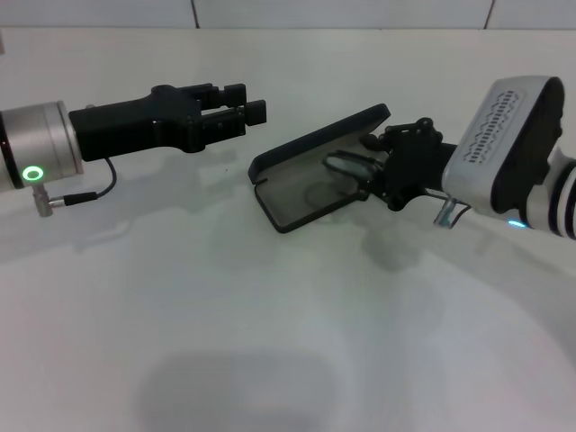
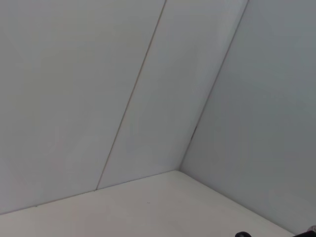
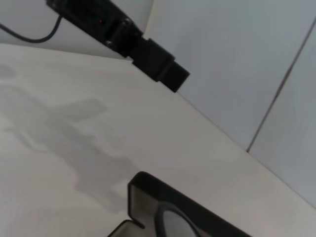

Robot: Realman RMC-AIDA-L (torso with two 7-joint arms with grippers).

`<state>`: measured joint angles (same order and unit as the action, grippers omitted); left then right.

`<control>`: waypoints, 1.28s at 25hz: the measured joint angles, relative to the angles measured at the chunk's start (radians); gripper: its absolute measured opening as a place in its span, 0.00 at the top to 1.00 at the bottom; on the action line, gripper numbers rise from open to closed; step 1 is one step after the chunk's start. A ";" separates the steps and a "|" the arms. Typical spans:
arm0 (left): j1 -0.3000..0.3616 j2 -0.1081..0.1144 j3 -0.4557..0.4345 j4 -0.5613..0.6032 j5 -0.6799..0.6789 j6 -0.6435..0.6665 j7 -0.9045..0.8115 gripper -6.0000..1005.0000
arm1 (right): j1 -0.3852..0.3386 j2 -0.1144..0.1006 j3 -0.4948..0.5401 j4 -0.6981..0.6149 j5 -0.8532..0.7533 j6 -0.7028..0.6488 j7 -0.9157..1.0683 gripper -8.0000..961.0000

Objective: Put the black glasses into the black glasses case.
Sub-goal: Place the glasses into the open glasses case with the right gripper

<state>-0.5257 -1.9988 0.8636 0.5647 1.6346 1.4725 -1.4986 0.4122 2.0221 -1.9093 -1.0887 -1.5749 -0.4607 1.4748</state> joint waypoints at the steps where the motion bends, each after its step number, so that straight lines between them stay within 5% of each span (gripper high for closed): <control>1: 0.000 0.000 0.000 0.000 0.000 0.000 0.000 0.47 | -0.002 -0.001 0.005 -0.002 0.002 -0.003 0.001 0.68; 9: -0.013 0.000 -0.002 0.000 -0.001 0.000 0.001 0.47 | -0.028 -0.003 0.304 0.028 0.089 -0.379 0.006 0.68; 15: -0.024 -0.001 -0.004 0.000 0.000 0.000 0.003 0.47 | 0.077 -0.019 0.567 0.194 0.068 -0.680 0.101 0.67; 20: -0.036 -0.001 -0.001 -0.001 0.005 0.000 0.003 0.47 | 0.168 -0.064 0.587 0.124 -0.236 -0.732 0.467 0.66; 22: -0.038 -0.001 0.000 -0.001 0.006 0.000 0.003 0.47 | 0.198 -0.057 0.591 0.064 -0.370 -0.757 0.567 0.66; 27: -0.039 -0.007 0.000 -0.001 0.006 0.000 0.010 0.47 | 0.200 -0.001 0.580 -0.053 -0.534 -0.745 0.603 0.65; 32: -0.039 -0.016 0.000 -0.001 0.006 0.000 0.025 0.47 | 0.205 0.003 0.497 -0.079 -0.547 -0.698 0.601 0.65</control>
<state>-0.5645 -2.0147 0.8637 0.5640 1.6411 1.4726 -1.4731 0.6173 2.0251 -1.4127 -1.1680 -2.1221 -1.1591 2.0762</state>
